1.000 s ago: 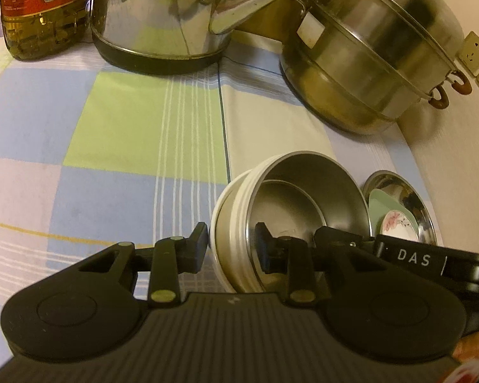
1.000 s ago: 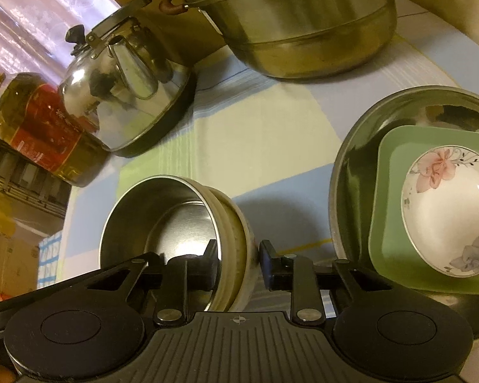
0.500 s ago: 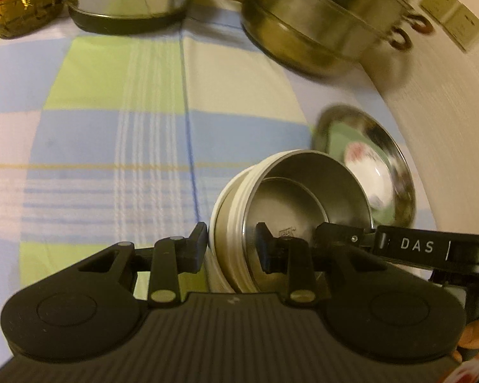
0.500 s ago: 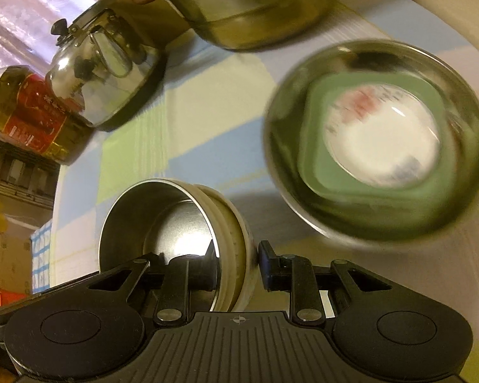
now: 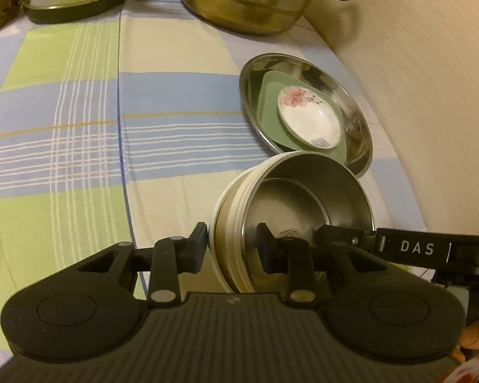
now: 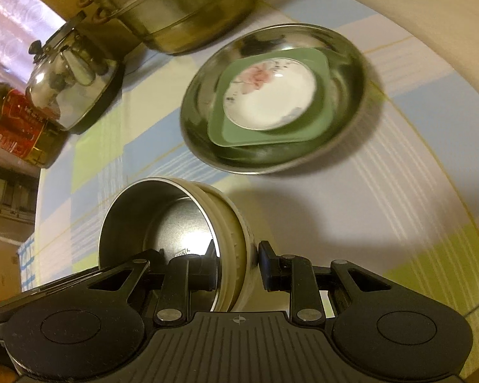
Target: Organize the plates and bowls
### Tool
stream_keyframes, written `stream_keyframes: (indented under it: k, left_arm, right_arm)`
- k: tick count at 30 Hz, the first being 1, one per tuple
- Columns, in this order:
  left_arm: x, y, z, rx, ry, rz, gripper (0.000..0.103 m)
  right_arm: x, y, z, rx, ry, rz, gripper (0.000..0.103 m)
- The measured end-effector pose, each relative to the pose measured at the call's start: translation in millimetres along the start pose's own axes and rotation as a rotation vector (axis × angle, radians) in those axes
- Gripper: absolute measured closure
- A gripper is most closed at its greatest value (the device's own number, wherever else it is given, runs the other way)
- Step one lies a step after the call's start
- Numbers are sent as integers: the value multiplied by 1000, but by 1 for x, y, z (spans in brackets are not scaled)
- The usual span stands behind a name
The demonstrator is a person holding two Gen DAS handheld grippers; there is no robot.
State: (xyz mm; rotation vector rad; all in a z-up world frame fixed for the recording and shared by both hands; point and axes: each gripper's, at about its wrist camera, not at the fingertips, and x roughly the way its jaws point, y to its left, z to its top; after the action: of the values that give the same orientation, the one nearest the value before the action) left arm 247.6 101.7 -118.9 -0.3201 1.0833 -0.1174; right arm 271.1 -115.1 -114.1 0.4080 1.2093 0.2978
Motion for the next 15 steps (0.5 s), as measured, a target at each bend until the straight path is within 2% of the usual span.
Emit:
stream_keyframes:
  k: [4,6,7,8,10,15]
  left_arm:
    - [0,-4,0,8,-14,23,76]
    - [-5,-6,0,21,-45,46,76]
    - [-9,-7,-1,33,-68,65,76]
    - [-14,-9,-1,46,-89,81,76]
    - [-26,-12,0,57,-126,92,76]
    - [-63,-27,-7,85,-197,89,74]
  right_arm:
    - [-5,-3,-5,-11,-19,21,76]
    - [-9,-4,-5,-17,-33,33,74]
    - [-14,-4,-7,-25,-50,35,67]
    - [-20,-3,-7,-41,-68,36,56]
    - [-31,-2,-9,-64,-101,36,45]
    - [-61,-8,-19,-75,-147,75,42]
